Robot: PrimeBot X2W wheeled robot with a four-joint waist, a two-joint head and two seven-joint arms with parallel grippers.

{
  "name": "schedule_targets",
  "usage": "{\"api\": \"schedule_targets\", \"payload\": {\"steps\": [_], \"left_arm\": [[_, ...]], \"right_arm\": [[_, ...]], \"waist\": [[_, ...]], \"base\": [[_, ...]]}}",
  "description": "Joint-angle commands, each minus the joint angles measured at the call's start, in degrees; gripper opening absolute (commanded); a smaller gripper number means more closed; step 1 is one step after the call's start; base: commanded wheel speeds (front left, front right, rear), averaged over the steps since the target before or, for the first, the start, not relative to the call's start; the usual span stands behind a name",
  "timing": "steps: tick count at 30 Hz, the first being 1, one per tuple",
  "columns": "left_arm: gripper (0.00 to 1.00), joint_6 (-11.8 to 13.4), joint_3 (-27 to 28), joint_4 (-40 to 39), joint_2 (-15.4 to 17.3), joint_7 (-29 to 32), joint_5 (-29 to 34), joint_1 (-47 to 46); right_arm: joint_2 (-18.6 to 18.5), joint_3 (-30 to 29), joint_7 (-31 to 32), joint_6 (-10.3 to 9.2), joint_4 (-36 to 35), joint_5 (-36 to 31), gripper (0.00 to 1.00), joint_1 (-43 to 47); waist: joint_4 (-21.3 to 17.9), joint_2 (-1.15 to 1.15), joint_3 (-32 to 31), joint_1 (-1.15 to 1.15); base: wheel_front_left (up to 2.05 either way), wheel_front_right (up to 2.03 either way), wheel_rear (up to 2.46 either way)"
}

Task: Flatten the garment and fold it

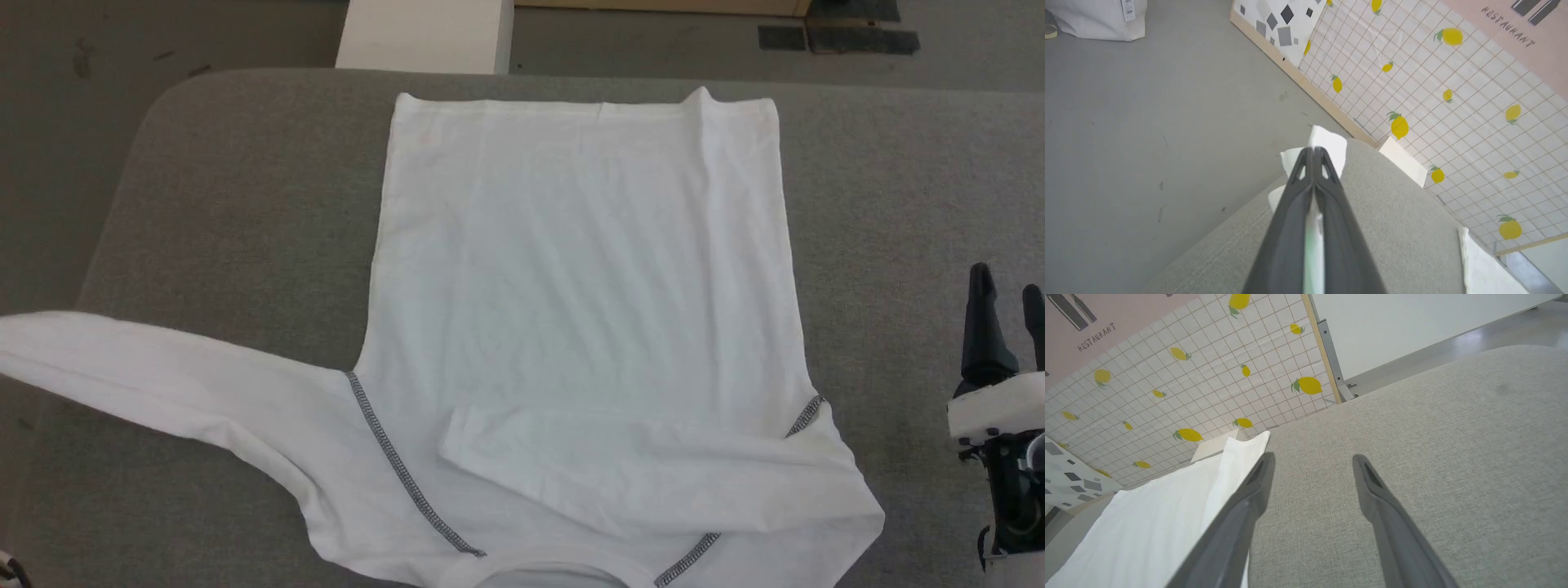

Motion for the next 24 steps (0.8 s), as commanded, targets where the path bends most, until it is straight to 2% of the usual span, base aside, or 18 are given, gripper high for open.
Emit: {"api": "schedule_targets", "payload": {"steps": [1,6,11,13,17,20,24], "left_arm": [[0.0,-0.9,-0.1,-2.6,-1.1,-0.4,-1.1,1.2],[0.0,-2.2,-2.7,-14.8,-4.4,1.7,-3.7,2.6],[0.0,-1.7,-8.8,-27.8,-8.8,7.8,-5.9,2.0],[0.0,-1.4,-12.5,-31.7,-10.5,10.3,-5.8,1.7],[0.0,-0.8,-21.9,-37.0,-16.1,14.1,-5.3,0.6],[0.0,-0.7,-30.1,-37.8,-20.2,15.4,-3.9,-0.3],[0.0,-1.1,-40.3,-35.6,-22.1,15.6,-2.0,-0.8]], "right_arm": [[0.0,0.1,-0.5,-0.08,0.4,0.4,1.0,1.2],[0.0,0.2,-0.9,-0.08,1.5,0.7,1.0,2.2],[0.0,1.1,-1.2,-0.08,2.2,1.1,1.0,2.2],[0.0,1.6,-1.3,-0.08,2.5,1.3,1.0,2.2],[0.0,1.8,-1.6,-0.08,2.8,1.5,1.0,2.3],[0.0,2.0,-1.8,-0.08,3.0,1.6,1.0,2.3],[0.0,2.5,-1.9,-0.08,3.1,1.6,1.0,1.8]], "waist": [[2.4,0.0,-2.8,0.01],[3.2,0.0,-4.5,0.01],[2.7,0.0,-5.2,0.01],[2.1,0.0,-5.3,0.01],[0.8,0.0,-4.9,0.01],[-0.3,0.0,-4.2,0.01],[-2.5,0.0,-3.1,0.01]], "base": [[0.0,0.0,0.0],[0.0,0.0,0.0],[0.0,0.0,0.0],[0.0,0.0,0.0],[0.0,0.0,0.0],[0.0,0.0,0.0],[0.0,0.0,0.0]]}}
